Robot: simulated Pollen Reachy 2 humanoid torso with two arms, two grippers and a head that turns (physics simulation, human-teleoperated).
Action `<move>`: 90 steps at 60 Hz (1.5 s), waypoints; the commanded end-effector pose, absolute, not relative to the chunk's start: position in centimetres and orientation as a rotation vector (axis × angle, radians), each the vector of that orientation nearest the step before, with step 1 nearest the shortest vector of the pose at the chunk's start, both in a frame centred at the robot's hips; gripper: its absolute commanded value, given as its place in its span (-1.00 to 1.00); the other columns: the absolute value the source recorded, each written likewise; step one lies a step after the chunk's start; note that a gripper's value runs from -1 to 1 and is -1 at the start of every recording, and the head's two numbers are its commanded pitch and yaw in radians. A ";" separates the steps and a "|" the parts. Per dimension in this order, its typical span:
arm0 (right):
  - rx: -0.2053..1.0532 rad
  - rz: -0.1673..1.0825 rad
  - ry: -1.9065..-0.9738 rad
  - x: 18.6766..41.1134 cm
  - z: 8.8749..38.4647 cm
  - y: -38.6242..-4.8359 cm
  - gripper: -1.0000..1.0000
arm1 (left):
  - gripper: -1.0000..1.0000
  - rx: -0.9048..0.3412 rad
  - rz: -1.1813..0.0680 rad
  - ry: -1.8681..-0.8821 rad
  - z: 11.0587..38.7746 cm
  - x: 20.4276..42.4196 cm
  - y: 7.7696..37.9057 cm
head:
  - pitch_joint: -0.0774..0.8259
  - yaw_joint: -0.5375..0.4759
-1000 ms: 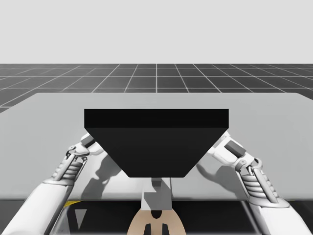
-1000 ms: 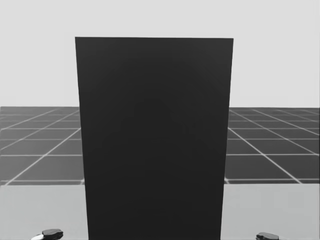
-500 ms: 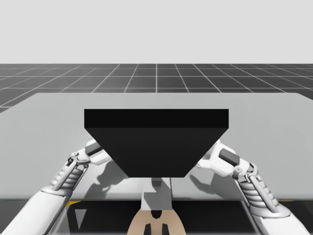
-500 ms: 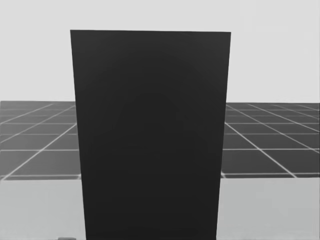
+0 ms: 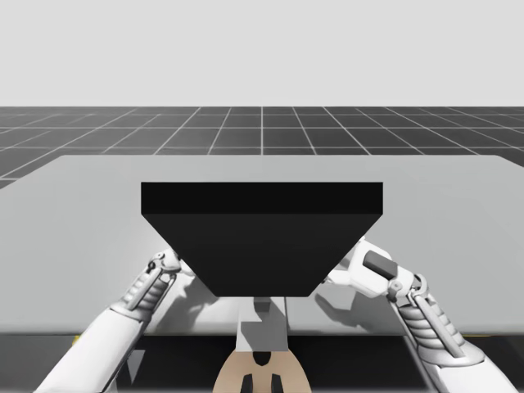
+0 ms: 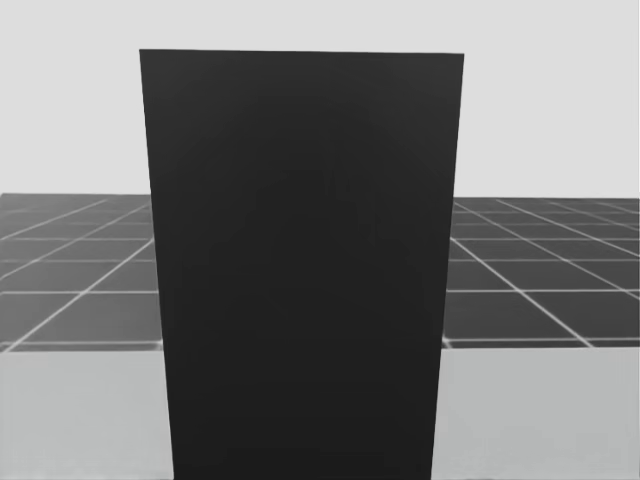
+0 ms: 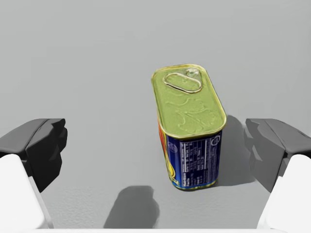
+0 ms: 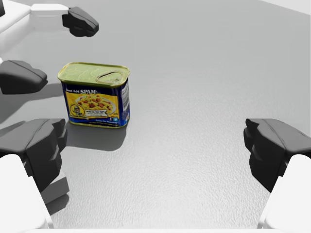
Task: Reach around the screen and pick up the object behind it.
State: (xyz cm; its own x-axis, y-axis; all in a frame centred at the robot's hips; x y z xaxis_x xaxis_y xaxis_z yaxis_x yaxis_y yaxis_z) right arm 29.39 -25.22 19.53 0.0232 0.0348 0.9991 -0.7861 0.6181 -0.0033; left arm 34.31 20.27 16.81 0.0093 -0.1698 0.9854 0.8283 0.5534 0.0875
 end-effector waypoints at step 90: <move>0.673 0.704 -1.435 29.6 19.8 -25.6 -1.00 | 1.00 -0.326 -0.636 -1.435 23.4 36.8 30.6 | -0.65 -0.03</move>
